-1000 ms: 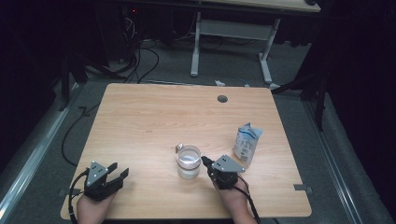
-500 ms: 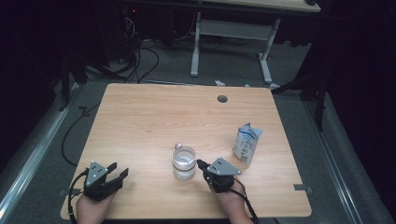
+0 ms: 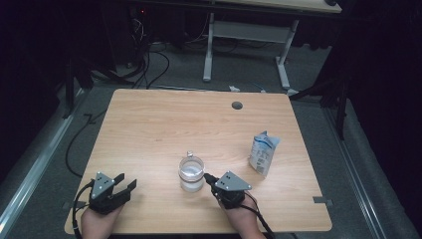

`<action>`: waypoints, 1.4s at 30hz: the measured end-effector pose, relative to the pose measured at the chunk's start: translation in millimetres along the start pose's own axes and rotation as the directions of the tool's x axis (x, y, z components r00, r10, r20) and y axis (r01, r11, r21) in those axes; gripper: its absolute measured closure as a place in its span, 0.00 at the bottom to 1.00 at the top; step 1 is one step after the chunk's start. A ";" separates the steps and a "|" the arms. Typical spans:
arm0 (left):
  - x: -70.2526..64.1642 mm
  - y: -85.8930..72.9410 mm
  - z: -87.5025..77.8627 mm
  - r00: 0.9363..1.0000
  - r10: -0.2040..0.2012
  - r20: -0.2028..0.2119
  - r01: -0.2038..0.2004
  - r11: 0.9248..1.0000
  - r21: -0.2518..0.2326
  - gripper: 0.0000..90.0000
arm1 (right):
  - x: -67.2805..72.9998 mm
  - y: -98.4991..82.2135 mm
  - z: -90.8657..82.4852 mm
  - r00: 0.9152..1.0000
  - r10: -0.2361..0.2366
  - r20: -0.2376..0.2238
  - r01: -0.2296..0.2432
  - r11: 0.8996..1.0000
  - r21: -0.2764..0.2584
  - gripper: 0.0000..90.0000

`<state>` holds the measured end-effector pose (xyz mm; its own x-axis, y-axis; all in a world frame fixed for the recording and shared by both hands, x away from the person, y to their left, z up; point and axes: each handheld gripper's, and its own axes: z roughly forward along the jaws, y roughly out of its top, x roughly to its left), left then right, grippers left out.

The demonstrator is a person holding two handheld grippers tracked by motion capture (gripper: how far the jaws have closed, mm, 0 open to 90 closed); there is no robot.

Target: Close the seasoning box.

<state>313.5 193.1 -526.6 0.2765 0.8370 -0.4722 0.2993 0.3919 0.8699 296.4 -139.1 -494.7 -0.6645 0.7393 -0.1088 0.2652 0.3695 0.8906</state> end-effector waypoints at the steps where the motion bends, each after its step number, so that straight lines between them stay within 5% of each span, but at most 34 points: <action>1: 0.1 0.0 -0.1 1.000 0.002 0.000 -0.002 1.000 0.003 0.52 | 2.7 0.7 0.5 1.000 -0.005 -0.007 0.005 1.000 -0.002 1.00; 14: -0.4 -0.8 0.1 1.000 0.006 0.001 -0.006 1.000 0.004 0.52 | 15.7 4.1 4.1 0.999 -0.033 -0.038 0.033 0.999 -0.001 1.00; 26: 0.3 -0.2 -0.2 1.000 0.003 0.001 -0.003 1.000 0.004 0.52 | 13.4 3.3 3.0 0.999 -0.030 -0.035 0.030 1.000 -0.001 0.98; 34: -0.4 -0.1 1.3 1.000 0.005 0.006 -0.005 1.000 0.003 0.52 | -0.5 -1.3 -0.1 1.000 0.016 0.005 -0.016 1.000 0.002 0.90; 42: -0.3 0.8 2.3 1.000 0.008 0.011 -0.008 1.000 0.008 0.52 | -30.3 -11.1 -13.9 0.994 0.071 0.081 -0.072 0.997 0.011 0.83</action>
<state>315.7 192.2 -526.1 0.2887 0.8357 -0.4671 0.3041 0.3826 0.8724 303.8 -173.4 -495.1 -0.5851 0.8069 -0.0812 0.3199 0.3217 0.8912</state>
